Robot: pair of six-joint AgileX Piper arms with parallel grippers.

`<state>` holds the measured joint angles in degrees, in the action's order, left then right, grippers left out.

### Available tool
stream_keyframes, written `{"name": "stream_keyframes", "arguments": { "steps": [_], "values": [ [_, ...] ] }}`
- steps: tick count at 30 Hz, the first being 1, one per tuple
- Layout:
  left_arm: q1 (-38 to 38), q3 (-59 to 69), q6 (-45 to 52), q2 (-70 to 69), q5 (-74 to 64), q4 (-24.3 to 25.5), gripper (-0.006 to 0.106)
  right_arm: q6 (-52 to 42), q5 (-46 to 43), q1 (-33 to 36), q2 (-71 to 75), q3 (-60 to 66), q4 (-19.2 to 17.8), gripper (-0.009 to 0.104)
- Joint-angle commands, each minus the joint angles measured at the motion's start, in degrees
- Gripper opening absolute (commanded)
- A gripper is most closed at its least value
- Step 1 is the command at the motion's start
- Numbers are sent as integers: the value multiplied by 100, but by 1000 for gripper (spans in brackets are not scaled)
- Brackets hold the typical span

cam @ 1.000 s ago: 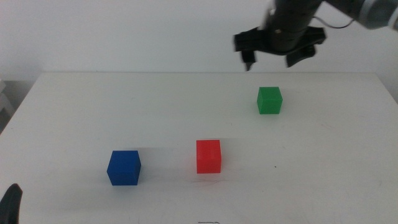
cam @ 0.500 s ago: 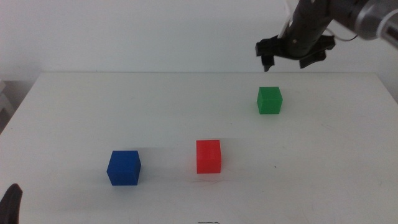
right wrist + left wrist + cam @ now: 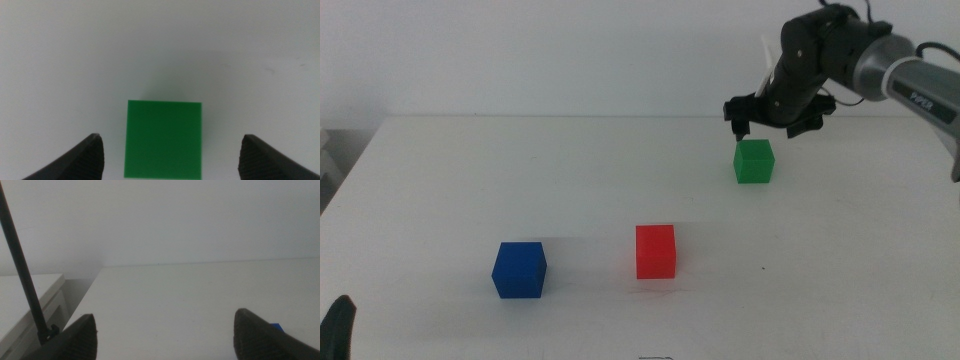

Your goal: Stack red cubes first, then green, then blue cubes in a specific spot.

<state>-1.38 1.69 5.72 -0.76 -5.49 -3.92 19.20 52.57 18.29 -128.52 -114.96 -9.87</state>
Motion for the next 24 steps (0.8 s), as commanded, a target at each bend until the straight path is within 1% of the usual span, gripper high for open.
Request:
{"name": "stream_keyframes", "arguments": {
  "steps": [1,12,15,17,20,22,23,24],
  "values": [
    [13,-18,-68,-114,443,-26,94,1,-273,-75,279,-172,-79,94],
    [13,-18,-68,-114,443,-26,94,-10,-668,-110,-71,-171,32,94],
    [13,-18,-68,-114,443,-26,94,-10,-711,-110,-124,-171,32,92],
    [13,-18,-68,-114,443,-26,94,-10,-699,-110,-157,-171,32,88],
    [13,-18,-68,-114,443,-26,94,-10,-673,-110,-203,-171,32,80],
    [13,-18,-68,-114,443,-26,94,-10,-684,-110,-223,-171,26,70],
    [13,-18,-68,-114,443,-26,94,-10,-686,-110,-223,-171,14,58],
    [13,-18,-68,-114,443,-26,94,-4,-692,-110,-223,-171,14,50]
  ]
}}
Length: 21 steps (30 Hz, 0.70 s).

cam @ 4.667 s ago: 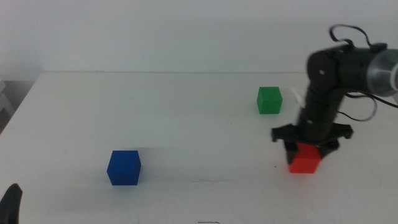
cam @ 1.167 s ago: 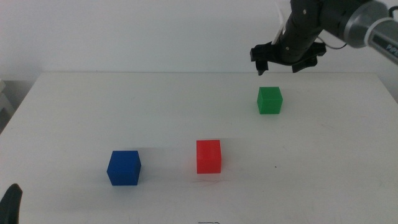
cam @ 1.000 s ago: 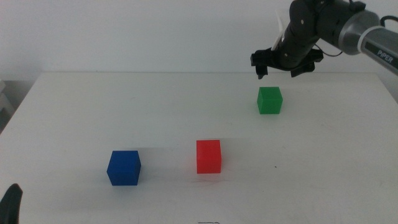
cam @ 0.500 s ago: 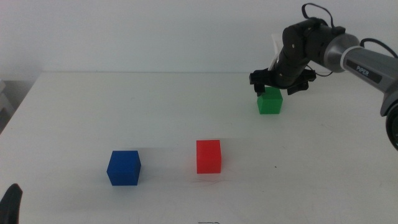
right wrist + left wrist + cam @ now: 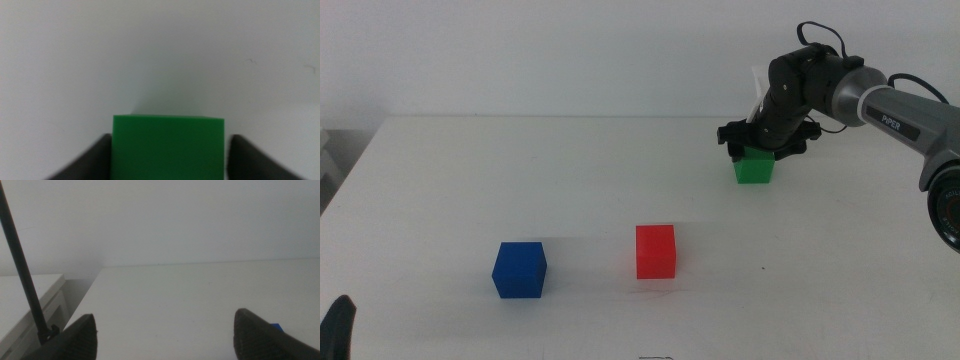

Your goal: Stack red cubes first, then green, then blue cubes in a specific spot.

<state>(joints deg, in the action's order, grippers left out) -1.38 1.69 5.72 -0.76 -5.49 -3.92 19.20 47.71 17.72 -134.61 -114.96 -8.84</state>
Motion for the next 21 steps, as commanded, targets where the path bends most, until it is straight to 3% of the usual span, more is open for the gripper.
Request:
{"name": "stream_keyframes", "arguments": {
  "steps": [1,3,4,5,12,18,21],
  "values": [
    [13,-18,-68,-114,443,-26,94,-4,-204,-53,386,-171,-89,41],
    [13,-18,-68,-114,443,-26,94,-4,-168,-53,399,-171,-54,23],
    [13,-18,-68,-114,443,-26,94,-4,-82,-53,440,-171,61,3],
    [13,-18,-68,-114,443,-26,94,-4,-22,-53,465,-171,130,-2],
    [13,-18,-68,-114,443,-26,94,166,41,-2,1182,40,230,-1],
    [13,-18,-68,-114,443,-26,94,952,-1290,211,3044,2326,-399,-1],
    [13,-18,-68,-114,443,-26,94,1305,-1122,525,3735,3120,-774,-1]
  ]
}}
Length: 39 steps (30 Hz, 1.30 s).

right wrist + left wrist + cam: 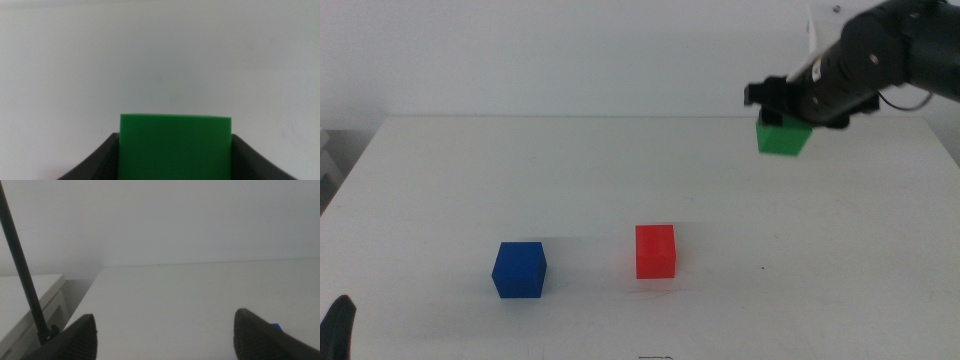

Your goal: Stack red cubes first, then green, then blue cubes in a specific spot.

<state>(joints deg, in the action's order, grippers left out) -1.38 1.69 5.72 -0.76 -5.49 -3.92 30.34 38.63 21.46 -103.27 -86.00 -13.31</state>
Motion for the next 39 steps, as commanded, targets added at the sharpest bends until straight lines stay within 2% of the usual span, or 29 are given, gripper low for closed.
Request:
{"name": "stream_keyframes", "arguments": {
  "steps": [1,4,6,13,16,18,29,39],
  "values": [
    [13,-18,-68,-114,443,-26,94,290,30,288,768,337,-443,-1],
    [13,-18,-68,-114,443,-26,94,571,879,652,988,362,-703,-1],
    [13,-18,-68,-114,443,-26,94,857,1169,813,1010,362,-741,-1],
    [13,-18,-68,-114,443,-26,94,1496,1293,1415,1010,356,-693,-1],
    [13,-18,-68,-114,443,-26,94,1840,1357,1690,874,169,-962,-1],
    [13,-18,-68,-114,443,-26,94,1983,1502,1847,705,-66,-1015,-1],
    [13,-18,-68,-114,443,-26,94,2193,2183,2407,-602,-1625,-844,-1],
    [13,-18,-68,-114,443,-26,94,1954,2277,2476,-1030,-1869,-654,-1]
  ]
}}
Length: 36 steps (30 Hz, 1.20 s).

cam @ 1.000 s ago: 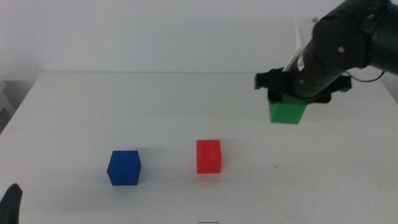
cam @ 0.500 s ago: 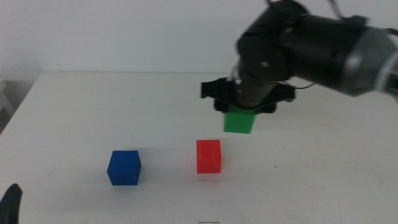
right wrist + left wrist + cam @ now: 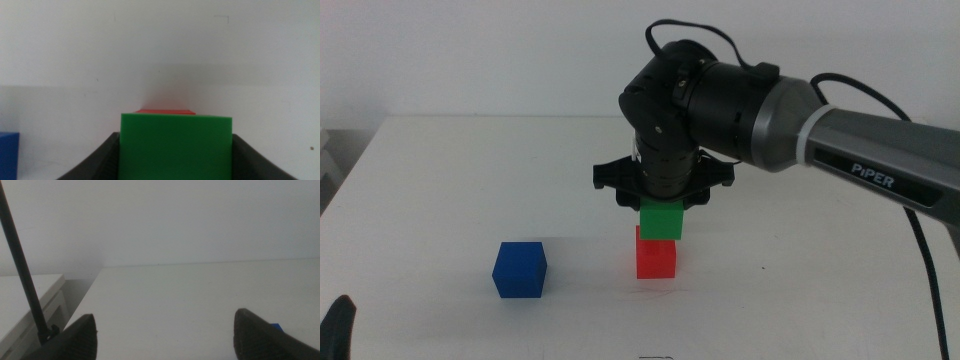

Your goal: Stack red cubes first, then green, then blue cubes in a specific spot.

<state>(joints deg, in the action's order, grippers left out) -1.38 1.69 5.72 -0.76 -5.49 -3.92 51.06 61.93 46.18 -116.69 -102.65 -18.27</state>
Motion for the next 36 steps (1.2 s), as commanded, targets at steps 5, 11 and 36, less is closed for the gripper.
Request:
{"name": "stream_keyframes", "arguments": {
  "steps": [5,11,36],
  "values": [
    [13,-18,-68,-114,443,-26,94,-197,-89,4,239,-204,-67,-1],
    [13,-18,-68,-114,443,-26,94,-197,-128,-6,104,-204,-67,-1],
    [13,-18,-68,-114,443,-26,94,-482,-275,-16,-36,-204,-273,4]
  ]
}}
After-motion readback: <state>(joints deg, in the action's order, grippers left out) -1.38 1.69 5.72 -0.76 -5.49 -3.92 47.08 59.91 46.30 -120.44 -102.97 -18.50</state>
